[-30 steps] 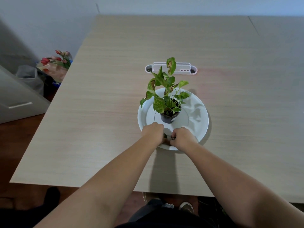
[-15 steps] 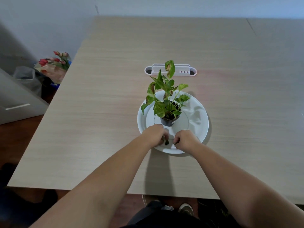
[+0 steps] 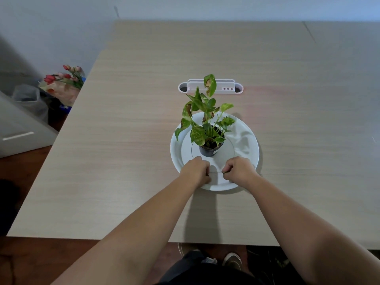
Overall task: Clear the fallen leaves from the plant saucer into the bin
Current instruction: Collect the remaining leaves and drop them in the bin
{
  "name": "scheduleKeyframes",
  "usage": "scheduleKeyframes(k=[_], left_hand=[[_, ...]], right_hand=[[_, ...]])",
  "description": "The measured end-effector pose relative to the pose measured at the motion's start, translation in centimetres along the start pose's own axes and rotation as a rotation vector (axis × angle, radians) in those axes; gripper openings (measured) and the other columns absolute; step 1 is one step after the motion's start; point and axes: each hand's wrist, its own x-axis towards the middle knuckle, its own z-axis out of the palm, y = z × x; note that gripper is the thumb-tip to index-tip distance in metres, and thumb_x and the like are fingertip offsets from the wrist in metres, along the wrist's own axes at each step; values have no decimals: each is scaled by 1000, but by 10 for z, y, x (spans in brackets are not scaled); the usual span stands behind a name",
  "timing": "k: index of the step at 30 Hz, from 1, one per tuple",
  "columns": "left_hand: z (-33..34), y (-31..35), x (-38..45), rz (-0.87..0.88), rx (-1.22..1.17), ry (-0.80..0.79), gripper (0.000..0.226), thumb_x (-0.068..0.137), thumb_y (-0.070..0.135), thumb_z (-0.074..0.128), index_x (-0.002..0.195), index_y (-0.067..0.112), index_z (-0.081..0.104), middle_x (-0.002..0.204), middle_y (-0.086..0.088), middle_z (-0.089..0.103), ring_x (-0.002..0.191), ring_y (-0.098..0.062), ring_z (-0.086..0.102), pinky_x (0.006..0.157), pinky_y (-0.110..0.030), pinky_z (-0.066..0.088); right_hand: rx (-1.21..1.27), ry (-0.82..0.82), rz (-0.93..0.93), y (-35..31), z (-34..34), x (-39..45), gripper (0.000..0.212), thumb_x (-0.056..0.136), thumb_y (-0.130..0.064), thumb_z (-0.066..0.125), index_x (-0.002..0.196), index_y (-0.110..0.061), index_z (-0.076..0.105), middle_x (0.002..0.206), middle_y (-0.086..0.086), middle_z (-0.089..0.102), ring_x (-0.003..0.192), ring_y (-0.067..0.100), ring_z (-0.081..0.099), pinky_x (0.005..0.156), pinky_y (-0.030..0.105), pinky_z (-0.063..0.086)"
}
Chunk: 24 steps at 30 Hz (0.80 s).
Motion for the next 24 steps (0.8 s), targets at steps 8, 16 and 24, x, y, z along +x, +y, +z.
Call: scheduleKeyframes(k=[8, 16, 24], left_hand=[[-9, -2, 1, -20, 20, -62, 19, 83, 4, 56, 91, 14, 70, 115, -10, 54, 101, -30, 59, 83, -32, 49], [-13, 1, 2, -36, 25, -96, 22, 82, 4, 56, 88, 10, 76, 106, -7, 71, 103, -24, 63, 85, -26, 50], [-33, -16, -3, -190, -443, 27, 12, 74, 2, 69, 71, 14, 69, 73, 4, 65, 71, -11, 60, 60, -20, 48]], right_hand=[[118, 24, 6, 12, 1, -6, 12, 72, 1, 64, 77, -7, 72, 65, -9, 61, 57, 10, 52, 55, 19, 43], [256, 36, 14, 18, 0, -11, 18, 71, -2, 66, 66, -20, 67, 63, -9, 62, 61, 16, 55, 58, 23, 46], [483, 108, 51, 29, -3, -17, 5, 74, -10, 71, 75, -15, 73, 84, 3, 73, 65, 17, 58, 56, 23, 46]])
